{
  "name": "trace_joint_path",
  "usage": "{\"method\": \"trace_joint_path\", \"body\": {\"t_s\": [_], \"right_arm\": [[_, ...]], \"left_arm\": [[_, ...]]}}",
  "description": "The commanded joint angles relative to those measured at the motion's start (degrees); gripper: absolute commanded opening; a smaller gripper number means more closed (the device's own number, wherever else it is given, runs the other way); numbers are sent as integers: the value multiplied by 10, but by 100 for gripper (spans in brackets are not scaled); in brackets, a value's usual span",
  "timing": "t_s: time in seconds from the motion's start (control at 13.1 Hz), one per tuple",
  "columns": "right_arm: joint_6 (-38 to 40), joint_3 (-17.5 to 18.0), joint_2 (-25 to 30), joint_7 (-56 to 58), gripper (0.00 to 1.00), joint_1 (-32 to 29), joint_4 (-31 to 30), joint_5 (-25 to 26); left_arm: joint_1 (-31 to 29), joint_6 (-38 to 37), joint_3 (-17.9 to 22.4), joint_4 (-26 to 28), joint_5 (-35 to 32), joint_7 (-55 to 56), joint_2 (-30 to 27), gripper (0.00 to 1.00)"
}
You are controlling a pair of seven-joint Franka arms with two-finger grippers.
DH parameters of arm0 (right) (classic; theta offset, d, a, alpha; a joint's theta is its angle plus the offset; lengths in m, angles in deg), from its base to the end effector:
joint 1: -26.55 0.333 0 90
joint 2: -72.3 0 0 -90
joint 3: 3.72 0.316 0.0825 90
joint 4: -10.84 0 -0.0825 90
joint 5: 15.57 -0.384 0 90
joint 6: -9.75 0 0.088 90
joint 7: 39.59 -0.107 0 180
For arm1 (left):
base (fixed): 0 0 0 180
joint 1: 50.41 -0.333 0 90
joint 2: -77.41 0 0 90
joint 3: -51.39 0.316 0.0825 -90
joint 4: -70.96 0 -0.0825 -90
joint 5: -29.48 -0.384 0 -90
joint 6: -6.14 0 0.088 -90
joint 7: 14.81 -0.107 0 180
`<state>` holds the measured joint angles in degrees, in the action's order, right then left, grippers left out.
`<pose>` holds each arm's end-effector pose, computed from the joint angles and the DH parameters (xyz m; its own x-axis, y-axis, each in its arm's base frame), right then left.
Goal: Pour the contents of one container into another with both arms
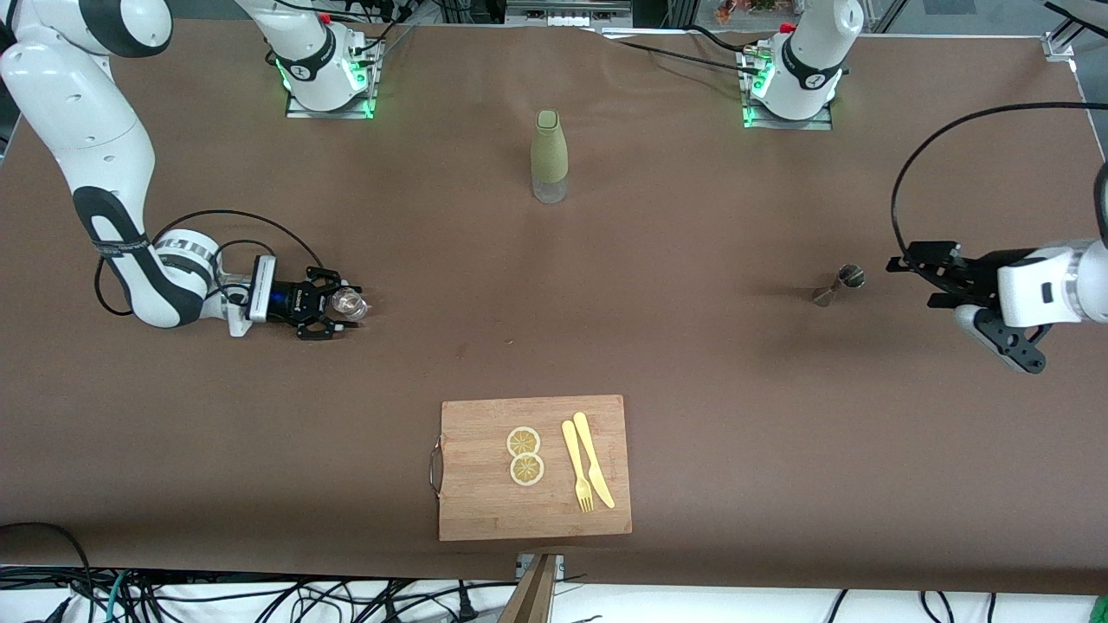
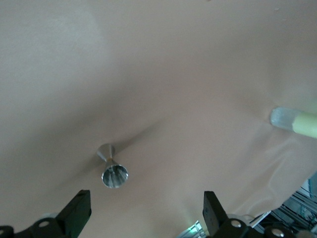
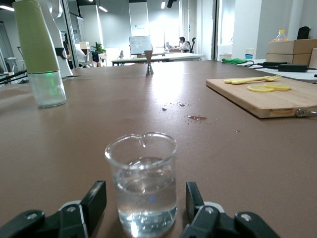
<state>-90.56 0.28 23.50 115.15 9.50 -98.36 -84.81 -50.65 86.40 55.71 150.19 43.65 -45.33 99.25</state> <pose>0.5311 -0.0346 0.0494 0.0456 0.2486 0.9675 0.9988 0.0035 -0.0480 0.6324 0.0135 0.4749 0.8666 -0.4599 -0.1936 -0.3728 -0.8546 0.3614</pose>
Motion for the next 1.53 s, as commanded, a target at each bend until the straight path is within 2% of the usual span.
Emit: {"method": "trace_joint_path", "body": {"t_s": [0.0,0.23,0.46,0.54,0.61,0.84,0.99,1.22,1.45], "right_arm": [[28,-28,6,2,78,-6,18,42],[39,-56,66,-27,80,-6,30,109],[30,-61,137,-107,81,-6,34,173],[24,-61,165,-147,81,-5,34,195],[15,-60,196,-192,81,-3,32,218],[12,-60,276,-330,83,16,26,278],[3,-61,324,-416,83,32,24,320],[-4,-61,406,-604,84,64,16,403],[-7,-61,461,-772,85,93,19,468]], "left_arm": [[42,19,-7,12,-68,50,-44,100],[40,23,-6,12,-69,47,-60,100],[38,24,-4,12,-75,55,-101,100],[42,24,-4,12,-98,57,-117,100],[50,23,-8,14,-126,77,-133,100],[57,-10,-8,11,-127,221,-151,100],[56,-14,-18,8,-129,243,-162,100],[47,-26,-68,11,-144,282,-175,100],[47,-23,-69,11,-136,327,-173,100]]}}
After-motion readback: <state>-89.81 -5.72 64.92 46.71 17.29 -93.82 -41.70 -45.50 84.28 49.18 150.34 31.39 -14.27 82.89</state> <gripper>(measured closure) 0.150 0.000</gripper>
